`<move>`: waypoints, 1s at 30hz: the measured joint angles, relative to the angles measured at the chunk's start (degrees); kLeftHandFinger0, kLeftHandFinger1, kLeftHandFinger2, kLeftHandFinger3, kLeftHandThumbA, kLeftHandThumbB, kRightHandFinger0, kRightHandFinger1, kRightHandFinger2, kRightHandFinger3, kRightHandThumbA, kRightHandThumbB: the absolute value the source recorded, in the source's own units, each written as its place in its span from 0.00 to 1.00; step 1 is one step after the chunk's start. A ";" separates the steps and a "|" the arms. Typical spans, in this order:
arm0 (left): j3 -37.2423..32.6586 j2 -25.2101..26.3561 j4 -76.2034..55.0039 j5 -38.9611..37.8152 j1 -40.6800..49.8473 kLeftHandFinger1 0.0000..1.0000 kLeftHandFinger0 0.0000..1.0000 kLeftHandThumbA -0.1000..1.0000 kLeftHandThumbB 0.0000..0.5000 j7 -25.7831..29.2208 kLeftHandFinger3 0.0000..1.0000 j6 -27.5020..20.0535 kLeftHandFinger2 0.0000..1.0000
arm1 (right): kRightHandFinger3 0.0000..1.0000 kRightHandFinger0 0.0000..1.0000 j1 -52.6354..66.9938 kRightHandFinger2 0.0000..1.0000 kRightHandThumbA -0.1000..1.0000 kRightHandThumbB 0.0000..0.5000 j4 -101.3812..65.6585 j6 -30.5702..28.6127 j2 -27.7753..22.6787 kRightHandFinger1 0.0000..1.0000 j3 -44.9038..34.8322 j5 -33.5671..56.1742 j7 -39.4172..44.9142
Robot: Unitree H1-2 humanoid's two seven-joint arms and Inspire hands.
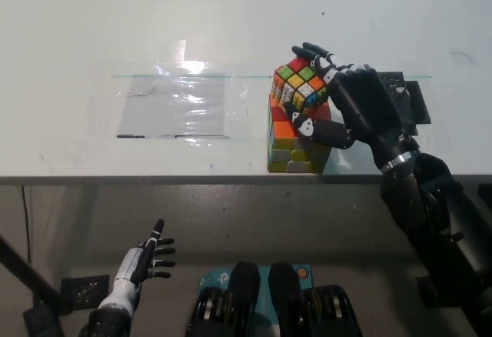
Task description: The robot uses its right hand to pick up the small cube kept on the middle on the desk and place it on the bigger cube kept next to it
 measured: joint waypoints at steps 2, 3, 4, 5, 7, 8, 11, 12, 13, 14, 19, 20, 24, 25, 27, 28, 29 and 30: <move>0.03 0.00 0.00 -0.02 0.00 0.65 0.65 0.97 0.21 0.00 0.72 0.00 0.72 | 0.30 0.00 0.04 0.36 0.00 0.23 -0.01 0.00 -0.29 0.00 0.04 -0.12 0.01; 0.03 0.00 0.02 -0.02 0.00 0.65 0.64 0.97 0.19 0.00 0.71 0.00 0.72 | 0.43 0.00 0.07 0.31 0.00 0.26 -0.02 0.00 -0.45 0.00 0.05 -0.19 0.03; 0.03 0.00 0.05 -0.01 0.00 0.65 0.64 0.98 0.19 0.00 0.72 -0.01 0.72 | 0.50 0.00 0.10 0.26 0.00 0.17 -0.01 -0.01 -0.58 0.00 0.04 -0.22 0.04; 0.01 0.00 0.06 0.02 0.00 0.63 0.62 0.95 0.19 0.03 0.70 -0.01 0.70 | 0.61 0.00 0.12 0.23 0.00 0.13 -0.01 -0.01 -0.65 0.00 0.05 -0.26 0.05; 0.04 -0.02 0.06 -0.02 0.00 0.64 0.64 0.95 0.20 0.02 0.71 -0.02 0.71 | 0.74 0.00 0.14 0.16 0.00 0.09 -0.02 0.00 -0.70 0.00 0.07 -0.38 0.20; 0.06 -0.04 0.05 -0.02 0.00 0.64 0.64 0.95 0.19 0.03 0.71 -0.01 0.70 | 0.98 0.00 0.14 0.11 0.24 0.25 -0.02 0.01 -0.71 0.00 0.10 -0.45 0.39; 0.05 -0.07 -0.11 -0.01 0.00 0.66 0.66 0.96 0.18 0.05 0.69 0.01 0.71 | 1.00 0.00 0.13 0.01 0.44 0.48 -0.19 0.19 -0.74 0.00 0.36 -0.74 1.26; 0.04 -0.07 -0.15 0.01 0.00 0.65 0.64 0.96 0.16 0.07 0.72 0.02 0.72 | 1.00 0.00 0.13 0.03 0.53 0.60 -0.35 0.35 -0.74 0.00 0.40 -0.75 1.71; 0.04 -0.07 -0.16 0.02 0.00 0.65 0.64 0.97 0.18 0.11 0.72 0.03 0.71 | 1.00 0.00 0.14 0.05 0.56 0.65 -0.65 0.57 -0.74 0.00 0.45 -0.77 2.32; 0.02 -0.06 -0.15 0.02 0.00 0.64 0.63 0.97 0.20 0.10 0.71 0.02 0.71 | 1.00 0.00 0.14 0.08 0.59 0.69 -1.02 0.79 -0.74 0.00 0.51 -0.78 3.05; -0.01 -0.03 -0.14 0.06 -0.09 0.64 0.64 0.97 0.21 0.12 0.71 -0.07 0.71 | 1.00 0.17 0.16 0.46 0.70 0.69 -2.38 1.74 -0.74 0.22 0.63 -0.86 5.38; -0.02 -0.03 -0.31 0.07 -0.10 0.64 0.64 0.97 0.19 0.13 0.70 -0.04 0.70 | 1.00 0.17 0.16 0.47 0.71 0.69 -2.52 1.86 -0.74 0.23 0.65 -0.87 5.79; -0.01 -0.04 -0.45 0.06 -0.15 0.66 0.66 0.98 0.20 0.12 0.69 -0.02 0.72 | 1.00 0.18 0.15 0.52 0.72 0.64 -2.56 1.96 -0.74 0.27 0.65 -0.89 6.30; -0.01 -0.04 -0.39 0.07 -0.16 0.67 0.67 0.98 0.20 0.13 0.68 -0.04 0.72 | 1.00 0.19 0.14 0.52 0.71 0.63 -2.64 2.00 -0.74 0.27 0.63 -0.88 6.39; -0.02 -0.04 -0.31 0.07 -0.16 0.64 0.65 0.95 0.20 0.13 0.68 -0.05 0.71 | 1.00 0.19 0.14 0.54 0.71 0.61 -2.73 2.06 -0.73 0.28 0.63 -0.89 6.50; 0.01 -0.05 -0.34 0.05 -0.16 0.64 0.65 0.95 0.19 0.13 0.68 -0.02 0.70 | 1.00 0.19 0.14 0.54 0.70 0.60 -2.73 2.08 -0.73 0.28 0.63 -0.90 6.52; 0.02 -0.05 -0.35 0.04 -0.16 0.64 0.65 0.95 0.19 0.13 0.68 -0.01 0.70 | 1.00 0.19 0.14 0.54 0.70 0.60 -2.73 2.09 -0.73 0.28 0.63 -0.91 6.52; 0.02 -0.04 -0.35 0.03 -0.17 0.63 0.62 0.95 0.19 0.13 0.66 -0.01 0.68 | 1.00 0.17 0.14 0.53 0.68 0.58 -2.72 2.09 -0.73 0.26 0.64 -0.97 6.51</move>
